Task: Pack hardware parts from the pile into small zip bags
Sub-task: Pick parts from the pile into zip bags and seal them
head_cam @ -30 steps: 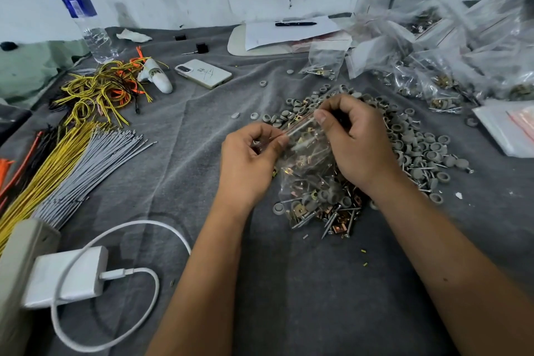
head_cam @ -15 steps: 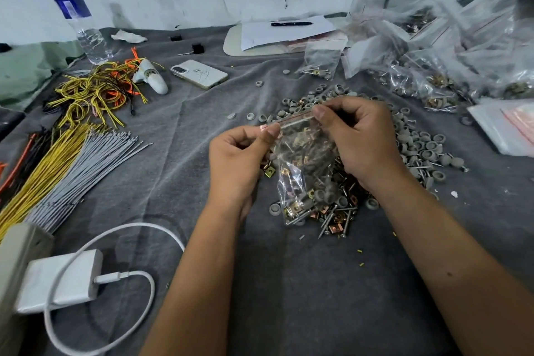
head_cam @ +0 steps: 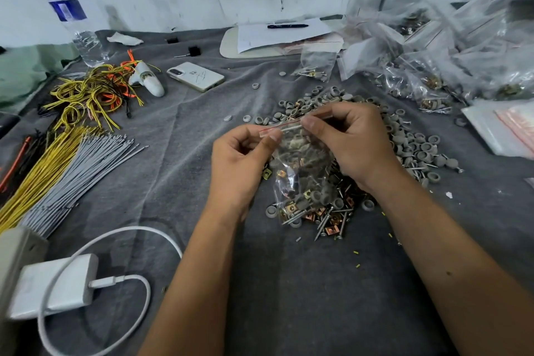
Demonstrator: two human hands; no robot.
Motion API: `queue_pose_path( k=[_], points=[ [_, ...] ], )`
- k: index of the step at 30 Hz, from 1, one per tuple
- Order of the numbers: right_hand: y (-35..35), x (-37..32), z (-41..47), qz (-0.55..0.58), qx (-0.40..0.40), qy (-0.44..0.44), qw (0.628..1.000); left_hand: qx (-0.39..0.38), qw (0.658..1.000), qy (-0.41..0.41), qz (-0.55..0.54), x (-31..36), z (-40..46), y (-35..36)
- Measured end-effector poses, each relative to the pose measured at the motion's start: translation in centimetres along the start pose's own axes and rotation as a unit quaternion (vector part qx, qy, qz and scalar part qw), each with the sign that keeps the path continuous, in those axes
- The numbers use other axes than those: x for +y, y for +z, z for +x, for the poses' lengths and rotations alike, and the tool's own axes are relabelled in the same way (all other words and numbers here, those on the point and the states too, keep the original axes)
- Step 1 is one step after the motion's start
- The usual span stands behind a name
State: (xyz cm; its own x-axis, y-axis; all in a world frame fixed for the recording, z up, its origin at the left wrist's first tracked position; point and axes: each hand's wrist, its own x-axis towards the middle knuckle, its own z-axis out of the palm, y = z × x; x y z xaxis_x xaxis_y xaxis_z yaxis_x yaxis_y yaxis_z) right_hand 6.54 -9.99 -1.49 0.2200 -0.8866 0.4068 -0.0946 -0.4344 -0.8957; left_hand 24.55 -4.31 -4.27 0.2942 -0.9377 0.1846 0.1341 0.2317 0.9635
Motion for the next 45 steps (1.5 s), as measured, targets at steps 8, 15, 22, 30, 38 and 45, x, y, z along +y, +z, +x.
queue_pose_path(
  k=[8, 15, 22, 30, 38, 45],
  points=[
    [0.36, -0.47, -0.39, -0.013, -0.014, -0.026, 0.999, -0.007, 0.999, 0.035, 0.002, 0.02, 0.09, 0.07],
    [0.53, -0.6, -0.43, -0.017, -0.042, -0.022, 0.999, -0.013, 0.997, 0.065, 0.047, 0.16, -0.02, 0.23],
    [0.5, -0.38, -0.47, -0.036, -0.06, -0.008, 0.998, -0.03, 0.992, 0.07, 0.099, -0.13, -0.2, 0.79],
    [0.86, -0.08, -0.53, -0.038, -0.053, 0.007, 0.998, 0.004, 0.989, 0.085, 0.125, 0.15, -0.27, 0.75],
    [0.52, -0.46, -0.49, -0.044, -0.051, -0.025, 0.997, -0.005, 0.992, 0.069, 0.108, 0.39, -0.55, 0.88],
    [0.72, -0.57, -0.66, -0.091, -0.061, -0.035, 0.993, 0.006, 0.991, 0.062, 0.122, 0.38, -0.43, 0.51]
  ],
)
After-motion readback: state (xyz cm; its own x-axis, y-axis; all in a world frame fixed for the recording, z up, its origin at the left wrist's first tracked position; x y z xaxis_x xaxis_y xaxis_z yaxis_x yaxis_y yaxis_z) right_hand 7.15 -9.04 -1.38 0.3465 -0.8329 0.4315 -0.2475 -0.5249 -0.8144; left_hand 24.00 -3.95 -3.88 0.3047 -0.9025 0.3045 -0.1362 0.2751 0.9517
